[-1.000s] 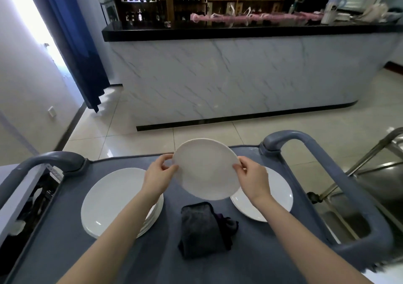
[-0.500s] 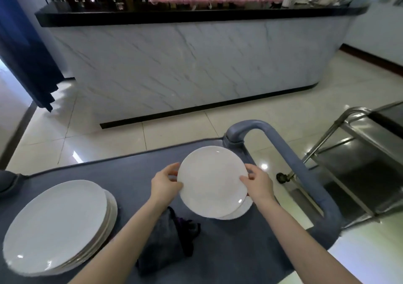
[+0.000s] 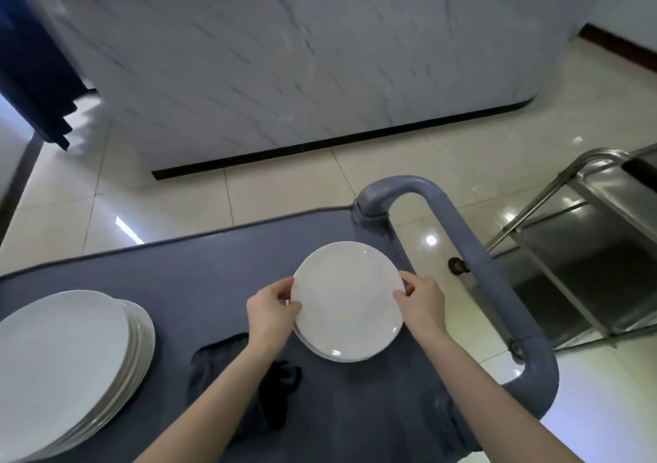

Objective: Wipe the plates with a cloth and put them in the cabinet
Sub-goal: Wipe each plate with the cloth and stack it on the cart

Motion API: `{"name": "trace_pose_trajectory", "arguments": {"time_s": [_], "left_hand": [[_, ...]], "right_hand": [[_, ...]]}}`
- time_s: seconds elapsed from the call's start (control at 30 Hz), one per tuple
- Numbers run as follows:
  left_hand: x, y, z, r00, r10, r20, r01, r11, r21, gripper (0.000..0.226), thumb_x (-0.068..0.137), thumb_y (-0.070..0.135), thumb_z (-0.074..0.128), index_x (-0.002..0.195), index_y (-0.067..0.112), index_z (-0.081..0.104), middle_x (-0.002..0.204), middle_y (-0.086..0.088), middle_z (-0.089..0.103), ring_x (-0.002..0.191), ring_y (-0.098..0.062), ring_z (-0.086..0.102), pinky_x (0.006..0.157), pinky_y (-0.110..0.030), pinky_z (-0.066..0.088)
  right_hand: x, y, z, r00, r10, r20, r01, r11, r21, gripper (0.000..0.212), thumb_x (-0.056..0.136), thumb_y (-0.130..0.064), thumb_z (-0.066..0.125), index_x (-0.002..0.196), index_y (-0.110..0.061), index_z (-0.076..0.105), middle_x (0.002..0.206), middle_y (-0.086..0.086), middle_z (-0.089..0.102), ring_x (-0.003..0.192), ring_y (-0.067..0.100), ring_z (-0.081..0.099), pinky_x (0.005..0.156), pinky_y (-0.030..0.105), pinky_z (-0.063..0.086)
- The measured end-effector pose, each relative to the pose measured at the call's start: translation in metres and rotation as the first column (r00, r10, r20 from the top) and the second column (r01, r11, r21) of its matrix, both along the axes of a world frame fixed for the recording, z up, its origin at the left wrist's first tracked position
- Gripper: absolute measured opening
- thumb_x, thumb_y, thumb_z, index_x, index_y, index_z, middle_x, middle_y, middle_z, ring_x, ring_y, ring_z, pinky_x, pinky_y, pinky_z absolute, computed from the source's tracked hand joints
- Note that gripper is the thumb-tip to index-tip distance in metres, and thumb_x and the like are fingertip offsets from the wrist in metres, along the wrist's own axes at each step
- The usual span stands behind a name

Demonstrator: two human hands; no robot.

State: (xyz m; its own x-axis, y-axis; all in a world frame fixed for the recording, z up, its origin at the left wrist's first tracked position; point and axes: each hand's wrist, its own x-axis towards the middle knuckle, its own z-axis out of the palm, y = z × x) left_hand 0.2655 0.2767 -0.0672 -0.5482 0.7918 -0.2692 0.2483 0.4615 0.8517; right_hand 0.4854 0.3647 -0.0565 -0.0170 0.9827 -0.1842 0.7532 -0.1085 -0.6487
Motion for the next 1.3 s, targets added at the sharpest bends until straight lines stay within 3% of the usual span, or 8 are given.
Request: {"name": "trace_pose_trajectory", "arguments": {"time_s": [0.13,0.33,0.47,0.63,0.8,0.97,1.13,1.3], "left_hand": [[0.004,0.0,0.005,0.999,-0.011,-0.049,0.014,0.999,0.047,0.054,0.078,-0.008,0.057,0.091,0.043,0.07,0.074,0.046,0.062,0.079,0.018,0.061,0.065,0.004,0.04],[0.002,-0.008,-0.005,0.997,-0.034,-0.07,0.036,0.999,0.036,0.045,0.082,-0.005,0.057,0.107,0.026,0.078,0.085,0.022,0.071,0.086,0.001,0.067,0.069,0.0,0.043],[-0.01,-0.017,-0.005,0.997,-0.038,-0.068,0.041,0.998,0.044,0.034,0.086,0.004,0.068,0.111,0.028,0.072,0.095,0.018,0.068,0.089,0.001,0.063,0.077,-0.008,0.046],[-0.054,-0.051,-0.01,0.966,-0.159,-0.203,0.135,0.983,-0.125,0.028,0.087,0.013,0.072,0.114,0.019,0.073,0.111,0.005,0.071,0.106,-0.014,0.063,0.092,-0.023,0.044],[-0.094,-0.089,-0.016,0.861,-0.408,-0.304,0.273,0.875,-0.4,0.043,0.088,0.026,0.073,0.131,0.021,0.066,0.129,-0.004,0.063,0.122,-0.025,0.056,0.106,-0.031,0.04],[-0.1,-0.106,-0.022,0.845,-0.42,-0.332,0.289,0.88,-0.377,0.045,0.089,0.029,0.071,0.132,0.022,0.064,0.114,-0.003,0.06,0.115,-0.025,0.054,0.102,-0.031,0.04],[-0.103,-0.115,-0.026,0.882,-0.376,-0.283,0.263,0.893,-0.366,0.053,0.089,0.032,0.072,0.137,0.016,0.059,0.117,-0.004,0.045,0.119,-0.025,0.052,0.106,-0.028,0.037],[-0.11,-0.121,-0.023,0.907,-0.345,-0.241,0.246,0.899,-0.363,0.06,0.086,0.032,0.076,0.139,0.014,0.056,0.129,-0.008,0.058,0.123,-0.025,0.054,0.099,-0.027,0.037]], "right_hand": [[-0.001,0.002,-0.004,0.999,0.011,0.03,-0.011,1.0,-0.004,0.018,0.087,-0.002,0.058,0.093,-0.013,0.071,0.088,0.012,0.055,0.073,0.023,0.051,0.055,0.02,0.035],[-0.004,0.001,-0.011,0.997,0.03,0.07,-0.031,1.0,0.002,0.019,0.09,-0.007,0.055,0.099,-0.017,0.068,0.094,0.009,0.049,0.069,0.012,0.045,0.056,0.016,0.033],[-0.013,-0.013,-0.003,0.99,0.01,0.144,-0.022,0.996,0.087,0.043,0.092,-0.019,0.061,0.134,-0.021,0.055,0.113,0.004,0.044,0.103,0.022,0.048,0.08,0.026,0.039],[-0.063,-0.048,0.01,0.954,0.284,0.099,-0.3,0.92,0.251,0.028,0.09,-0.016,0.064,0.118,-0.018,0.067,0.111,-0.001,0.049,0.109,0.019,0.047,0.094,0.027,0.042],[-0.121,-0.091,0.001,0.775,0.627,0.078,-0.632,0.768,0.104,0.027,0.093,-0.026,0.061,0.118,-0.019,0.066,0.112,0.0,0.059,0.112,0.018,0.048,0.095,0.027,0.041],[-0.156,-0.123,-0.018,0.652,0.708,0.273,-0.714,0.694,-0.093,0.038,0.091,-0.048,0.058,0.113,-0.017,0.062,0.11,0.007,0.061,0.108,0.026,0.05,0.092,0.034,0.039],[-0.17,-0.129,-0.028,0.65,0.658,0.381,-0.635,0.745,-0.203,0.057,0.087,-0.063,0.055,0.119,-0.015,0.057,0.119,0.009,0.058,0.114,0.03,0.049,0.096,0.039,0.04],[-0.181,-0.134,-0.024,0.768,0.601,0.224,-0.549,0.796,-0.253,0.05,0.08,-0.054,0.066,0.122,-0.026,0.061,0.12,-0.003,0.066,0.119,0.025,0.051,0.095,0.036,0.041]]}}
